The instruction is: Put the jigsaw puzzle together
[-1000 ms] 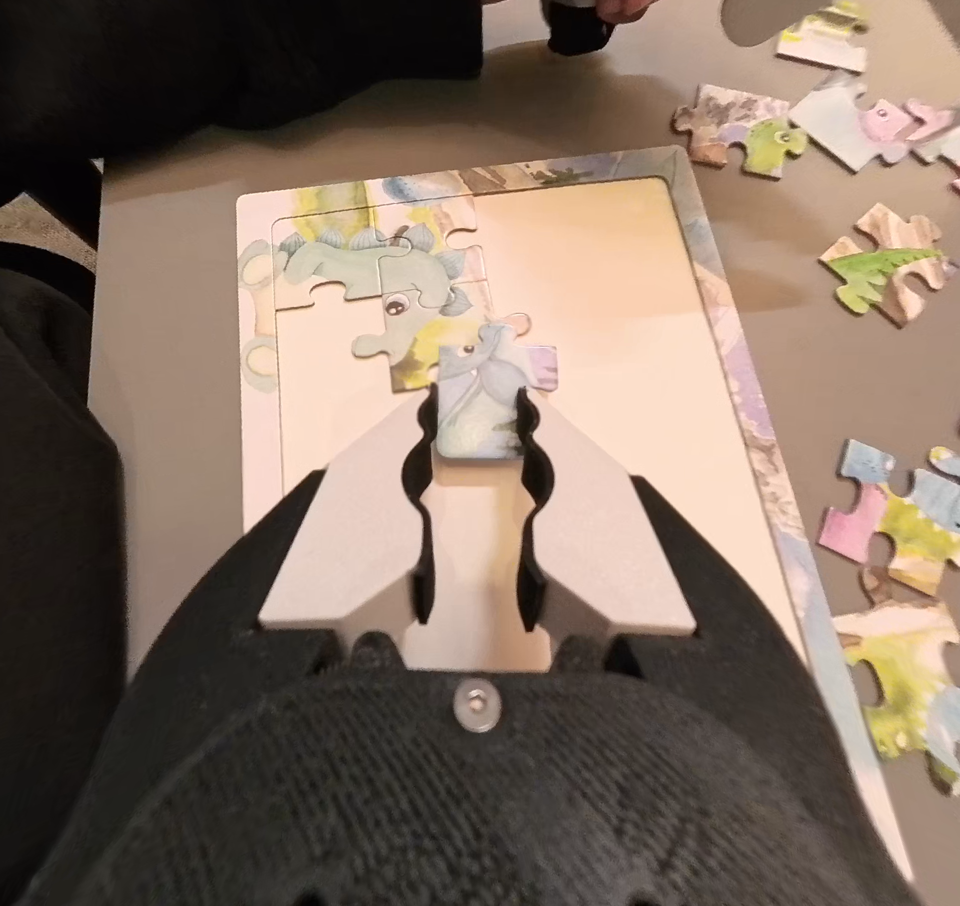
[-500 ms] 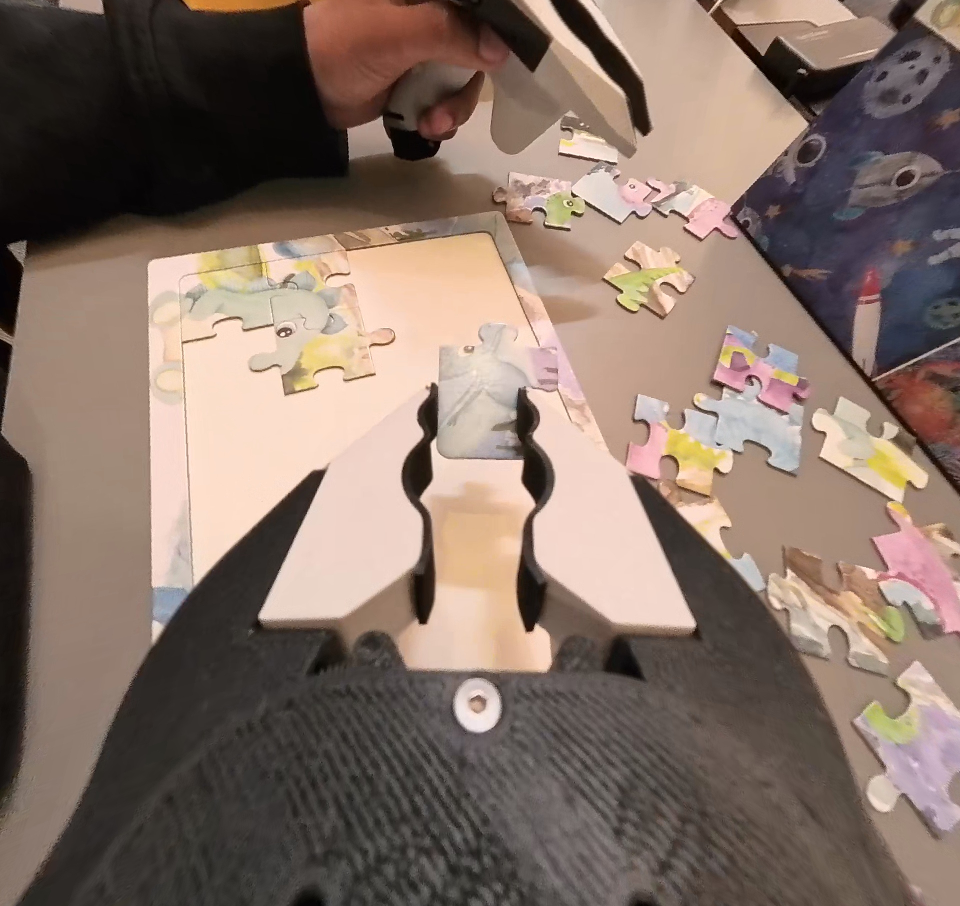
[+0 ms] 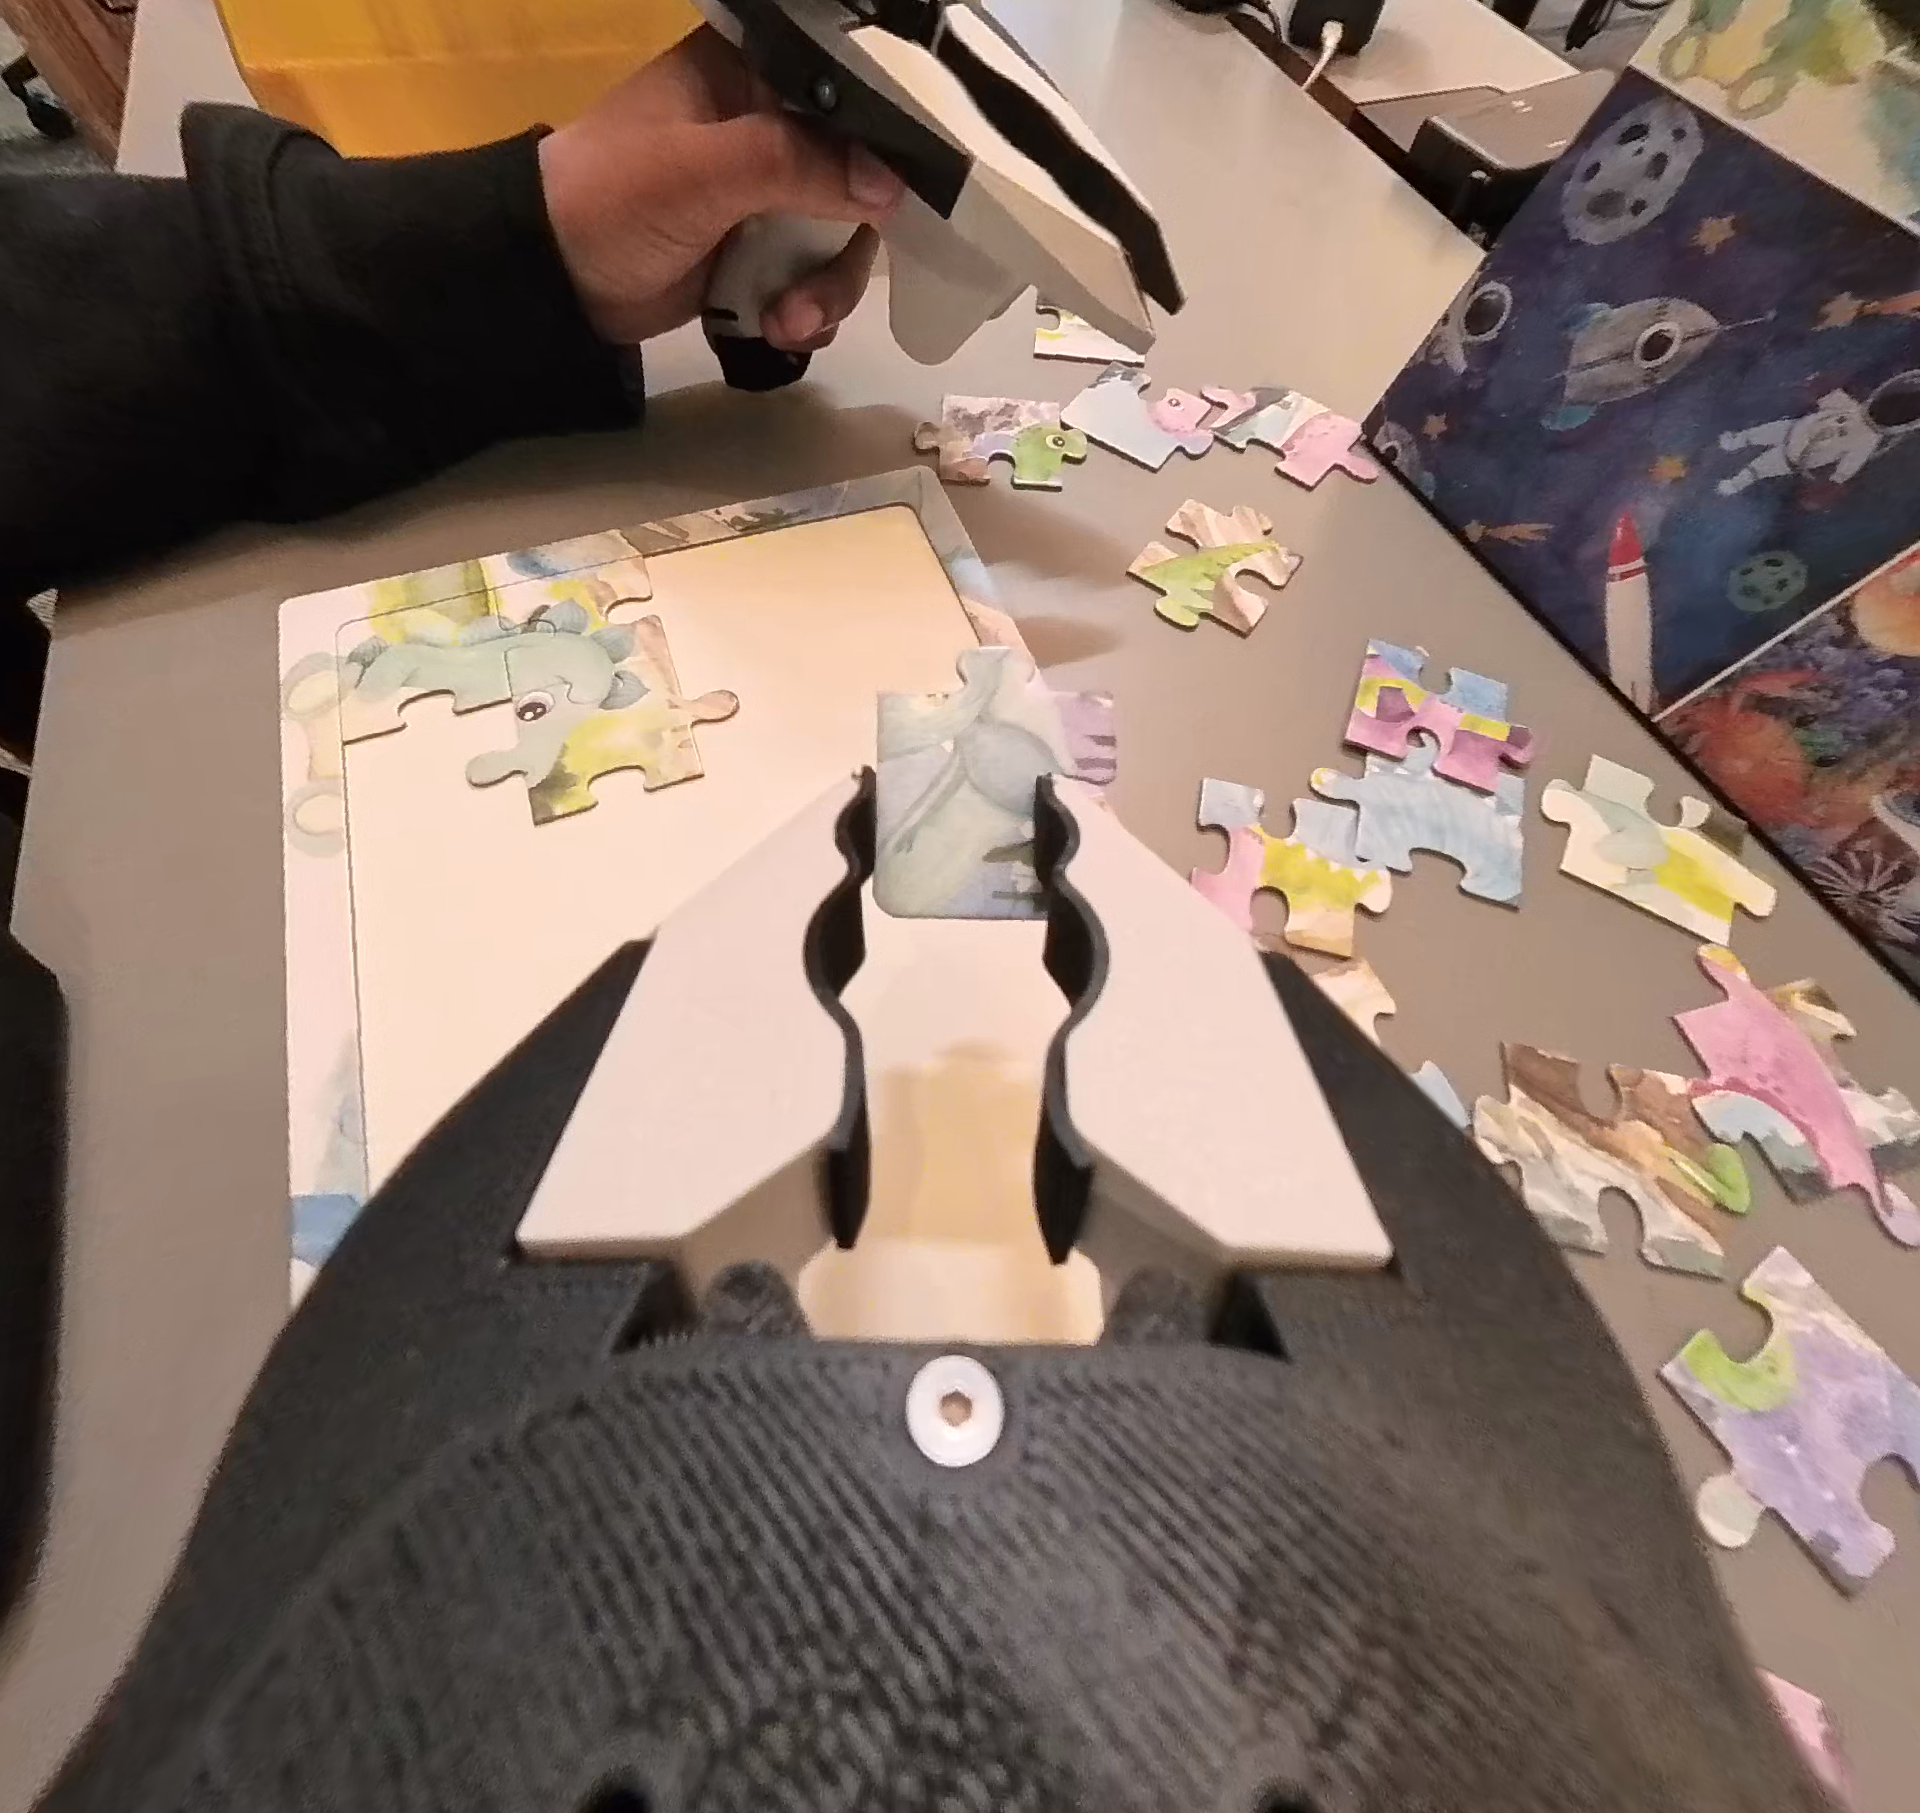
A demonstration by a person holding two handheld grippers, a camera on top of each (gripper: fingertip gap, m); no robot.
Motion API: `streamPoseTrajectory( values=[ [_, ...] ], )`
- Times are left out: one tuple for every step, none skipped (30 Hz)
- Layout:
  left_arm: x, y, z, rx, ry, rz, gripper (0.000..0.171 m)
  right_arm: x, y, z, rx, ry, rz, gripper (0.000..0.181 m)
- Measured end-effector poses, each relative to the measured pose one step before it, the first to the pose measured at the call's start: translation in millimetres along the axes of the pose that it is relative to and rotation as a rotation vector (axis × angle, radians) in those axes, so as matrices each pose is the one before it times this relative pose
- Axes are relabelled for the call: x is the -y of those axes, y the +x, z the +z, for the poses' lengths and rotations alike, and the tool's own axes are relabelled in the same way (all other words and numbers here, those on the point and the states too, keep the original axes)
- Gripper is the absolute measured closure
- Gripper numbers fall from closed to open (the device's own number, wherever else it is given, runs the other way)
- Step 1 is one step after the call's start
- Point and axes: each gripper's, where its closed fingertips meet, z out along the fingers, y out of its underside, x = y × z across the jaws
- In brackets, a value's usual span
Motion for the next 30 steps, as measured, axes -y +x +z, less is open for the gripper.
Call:
streamPoseTrajectory(
  values=[
    [0.07,0.02,-0.1,-0.0006,0.00073,-0.001,0.148,-0.23,-0.48,0.51,-0.002,-0.0025,-0.0063,0.153],
    [0.09,-0.03,0.01,-0.0003,0.0005,-0.0009,0.148,-0.01,-0.33,0.26,-0.0009,-0.0009,-0.0036,0.153],
    [-0.1,-0.07,0.0,-0.0003,-0.00023,-0.0006,0.148,0.06,-0.31,0.22,0.0005,0.0002,-0.001,0.153],
    [-0.12,0.06,0.09,-0.0001,-0.00033,-0.0001,0.148,0.03,-0.22,0.16,0.001,0.0005,0.0006,0.153],
    [0.07,0.11,0.02,-0.0003,-0.00027,0.0002,0.148,0.13,0.04,-0.05,0.0002,0.0005,0.0009,0.153],
    [0.07,0.11,-0.02,0.0,-0.00002,0.0007,0.147,0.02,0.26,-0.12,-0.0007,0.0011,0.0007,0.153],
    [-0.05,0.15,0.04,0.0004,-0.00008,0.0009,0.147,0.24,0.22,-0.2,-0.0004,0.0014,0.0008,0.153],
    [-0.05,0.0,0.04,0.0001,-0.00051,0.0006,0.147,0.21,0.09,-0.12,0.0003,0.0018,0.0013,0.153],
    [-0.02,0.1,0.06,-0.0003,-0.00026,-0.0001,0.147,0.18,-0.07,-0.11,0.0006,0.0013,0.0011,0.153],
    [0.03,0.17,0.02,-0.001,0.00025,-0.0005,0.148,0.14,0.03,-0.02,-0.0002,0.0004,0.0,0.153],
    [0.01,0.1,0.0,-0.0007,0.00005,-0.0001,0.148,0.02,0.09,-0.02,-0.0009,0.0002,-0.0009,0.153],
    [0.09,-0.01,0.03,0.0004,-0.00012,0.0005,0.148,0.02,0.0,0.03,-0.0007,-0.0001,-0.0006,0.153],
    [-0.03,0.16,0.02,-0.0003,-0.00008,0.0004,0.148,0.01,-0.02,0.01,0.0001,0.0001,0.0001,0.153],
    [0.13,0.37,0.08,-0.0011,0.00031,-0.0001,0.148,0.14,-0.04,-0.08,0.0004,0.0007,0.0005,0.153],
    [0.06,0.43,0.13,-0.0016,0.00048,-0.0001,0.148,0.09,-0.04,-0.01,0.0003,0.001,0.0005,0.153],
    [-0.02,0.4,0.16,-0.0013,-0.00025,0.0007,0.148,0.19,-0.02,-0.05,0.0003,0.0011,0.0004,0.153],
    [-0.1,0.33,0.25,-0.0003,-0.00109,0.0014,0.147,0.1,-0.04,-0.1,0.0004,0.0004,0.0005,0.153],
    [-0.17,0.34,0.28,-0.0001,-0.00169,0.0019,0.147,-0.01,0.09,0.03,0.0,-0.0002,0.0001,0.153],
    [-0.28,0.23,0.24,0.0002,-0.00176,0.0016,0.147,0.06,0.06,-0.09,-0.0008,-0.0001,-0.0005,0.153],
    [-0.11,0.17,0.11,0.0001,-0.00089,0.0012,0.147,0.04,-0.05,0.04,-0.0004,0.0,-0.0004,0.153],
    [-0.06,0.02,0.04,0.0,-0.00054,0.0005,0.147,0.02,0.03,-0.04,0.0001,0.0005,0.0,0.153],
    [-0.07,-0.04,0.05,0.0002,0.00013,-0.0002,0.147,0.01,0.1,0.04,-0.0001,-0.0001,0.0002,0.153],
    [0.17,-0.06,-0.1,-0.0004,0.00059,-0.0009,0.147,-0.09,0.24,-0.07,-0.0007,-0.0005,0.0,0.153],
    [0.09,-0.11,-0.12,-0.0005,0.00081,-0.0011,0.147,0.06,0.16,-0.12,-0.0008,0.0001,0.0,0.153],
    [0.08,0.05,-0.03,-0.0004,0.00072,-0.0008,0.147,0.21,0.07,-0.19,0.0,0.0009,0.0004,0.152],
    [0.11,0.01,-0.1,-0.0003,0.00025,-0.0002,0.147,0.2,0.0,-0.08,-0.0003,0.0012,0.0001,0.152],
    [-0.11,-0.01,0.09,0.0002,-0.00029,0.0003,0.147,0.12,0.46,-0.24,-0.0021,0.0003,-0.0009,0.152],
    [-0.14,-0.04,0.18,0.0003,-0.00091,0.0005,0.147,-0.14,1.07,-0.42,-0.0054,-0.0013,-0.0024,0.153],
    [-0.22,0.05,0.11,0.0002,-0.0012,0.0004,0.147,-0.41,2.17,-0.95,-0.0105,-0.002,-0.003,0.152],
    [-0.1,-0.03,-0.05,0.0002,-0.00075,0.0002,0.147,-0.08,2.93,-1.6,-0.0128,-0.0002,-0.0011,0.152]
  ],
)
